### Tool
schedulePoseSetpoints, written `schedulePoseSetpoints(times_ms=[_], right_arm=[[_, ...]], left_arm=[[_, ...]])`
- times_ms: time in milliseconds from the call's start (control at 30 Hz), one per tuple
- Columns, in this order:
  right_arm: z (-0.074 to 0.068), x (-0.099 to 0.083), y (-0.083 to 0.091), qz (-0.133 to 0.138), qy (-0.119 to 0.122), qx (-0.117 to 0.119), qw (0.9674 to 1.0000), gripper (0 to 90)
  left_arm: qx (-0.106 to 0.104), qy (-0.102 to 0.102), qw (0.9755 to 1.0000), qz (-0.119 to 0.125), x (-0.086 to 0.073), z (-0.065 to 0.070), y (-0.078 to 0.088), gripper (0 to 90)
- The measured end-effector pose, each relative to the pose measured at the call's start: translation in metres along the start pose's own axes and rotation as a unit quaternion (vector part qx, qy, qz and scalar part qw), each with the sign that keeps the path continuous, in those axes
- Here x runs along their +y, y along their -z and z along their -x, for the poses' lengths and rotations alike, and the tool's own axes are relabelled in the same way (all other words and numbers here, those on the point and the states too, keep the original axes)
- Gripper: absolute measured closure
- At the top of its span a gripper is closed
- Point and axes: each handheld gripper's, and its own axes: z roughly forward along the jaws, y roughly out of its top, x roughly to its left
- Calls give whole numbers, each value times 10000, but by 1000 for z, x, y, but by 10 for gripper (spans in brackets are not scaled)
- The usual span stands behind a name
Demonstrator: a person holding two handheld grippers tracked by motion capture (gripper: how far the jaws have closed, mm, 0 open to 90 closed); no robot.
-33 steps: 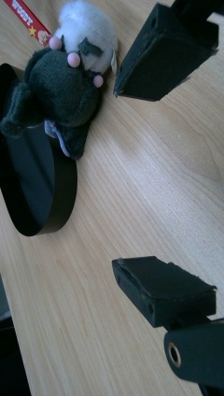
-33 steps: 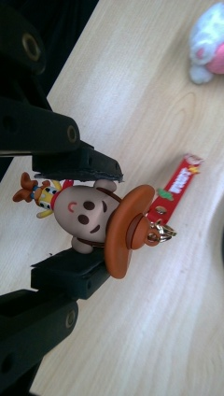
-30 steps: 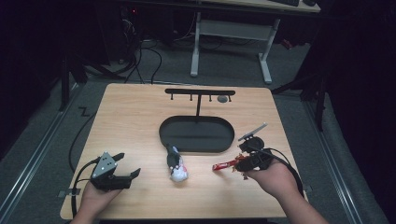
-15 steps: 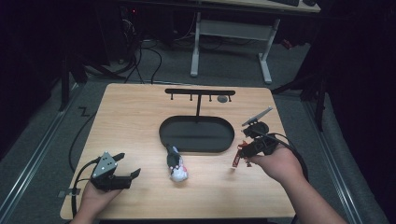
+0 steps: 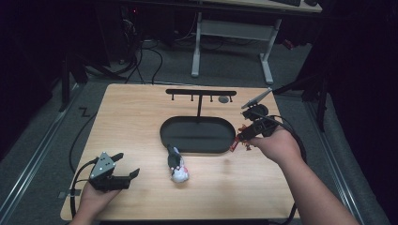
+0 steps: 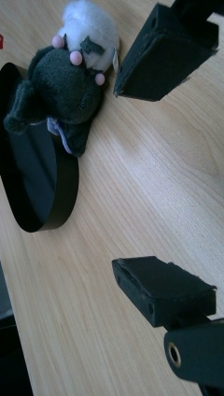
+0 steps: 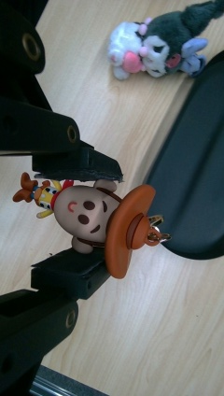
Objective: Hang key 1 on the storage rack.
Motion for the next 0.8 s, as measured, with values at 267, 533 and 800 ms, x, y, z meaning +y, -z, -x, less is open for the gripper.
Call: schedulePoseSetpoints(times_ms=[267,533,800], right_arm=[[4,22,-1,41,0,-31,10000,566],[9,43,-5,106,-27,-47,9999,566],[13,56,-14,126,-84,4,9999,566]], left_arm=[[13,7,10000,-6,-1,-1,1,146],[25,-7,10000,-32,-2,-1,1,146],[20,10,10000,-41,-2,-1,2,145]])
